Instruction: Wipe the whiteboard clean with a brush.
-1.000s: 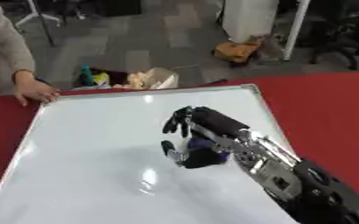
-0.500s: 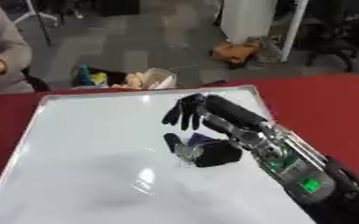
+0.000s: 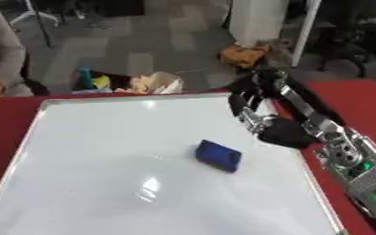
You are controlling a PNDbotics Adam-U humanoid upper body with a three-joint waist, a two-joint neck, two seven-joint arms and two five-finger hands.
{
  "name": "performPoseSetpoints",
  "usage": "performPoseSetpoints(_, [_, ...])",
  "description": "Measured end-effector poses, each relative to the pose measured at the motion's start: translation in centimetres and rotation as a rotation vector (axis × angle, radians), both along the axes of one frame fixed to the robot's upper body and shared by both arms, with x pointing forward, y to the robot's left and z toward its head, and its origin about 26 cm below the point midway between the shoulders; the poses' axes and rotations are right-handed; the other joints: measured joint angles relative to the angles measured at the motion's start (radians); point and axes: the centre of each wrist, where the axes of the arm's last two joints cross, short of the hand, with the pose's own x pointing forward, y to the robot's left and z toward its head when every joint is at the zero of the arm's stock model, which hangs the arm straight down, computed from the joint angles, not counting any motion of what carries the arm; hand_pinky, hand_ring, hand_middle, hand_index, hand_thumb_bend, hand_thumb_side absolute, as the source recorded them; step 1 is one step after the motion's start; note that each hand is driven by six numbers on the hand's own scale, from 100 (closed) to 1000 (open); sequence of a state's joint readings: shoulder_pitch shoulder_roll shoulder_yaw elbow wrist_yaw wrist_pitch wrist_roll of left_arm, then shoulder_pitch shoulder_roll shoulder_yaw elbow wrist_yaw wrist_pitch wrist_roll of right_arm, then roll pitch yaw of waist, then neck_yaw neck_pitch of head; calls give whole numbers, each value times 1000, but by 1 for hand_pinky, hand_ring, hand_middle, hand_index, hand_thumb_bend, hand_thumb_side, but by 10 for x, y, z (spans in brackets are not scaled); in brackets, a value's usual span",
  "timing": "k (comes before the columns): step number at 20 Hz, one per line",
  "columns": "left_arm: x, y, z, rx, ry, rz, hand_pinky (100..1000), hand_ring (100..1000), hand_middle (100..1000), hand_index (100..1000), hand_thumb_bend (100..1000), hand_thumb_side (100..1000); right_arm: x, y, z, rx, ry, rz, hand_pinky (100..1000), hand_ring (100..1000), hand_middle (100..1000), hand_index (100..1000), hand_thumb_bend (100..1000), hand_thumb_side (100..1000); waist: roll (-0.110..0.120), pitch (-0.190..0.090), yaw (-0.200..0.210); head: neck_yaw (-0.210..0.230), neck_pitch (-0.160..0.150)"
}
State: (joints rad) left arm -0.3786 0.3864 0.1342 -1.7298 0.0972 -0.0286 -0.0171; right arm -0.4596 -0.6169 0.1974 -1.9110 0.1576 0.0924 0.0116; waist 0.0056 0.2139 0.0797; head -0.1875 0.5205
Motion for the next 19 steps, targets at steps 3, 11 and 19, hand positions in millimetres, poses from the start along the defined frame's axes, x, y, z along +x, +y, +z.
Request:
performPoseSetpoints(3, [0, 1, -1, -15, -4, 19, 518, 623, 622, 738, 639, 921, 3, -13, -7, 84, 32, -44, 446, 564, 591, 719, 100, 703, -1, 1, -5, -1, -5])
performPoseSetpoints(11, [-2, 4, -7, -53, 2, 63, 502, 603, 604, 723, 617, 949, 12, -43, -29, 347, 106, -175, 425, 549, 591, 708, 100, 717, 1, 1, -9, -4, -13])
performPoseSetpoints(19, [-2, 1, -12, -115, 0, 76, 538, 603, 610, 732, 600, 922, 14, -55, -46, 535, 149, -246, 349, 510, 561, 663, 100, 683, 4, 1, -10, 11, -13])
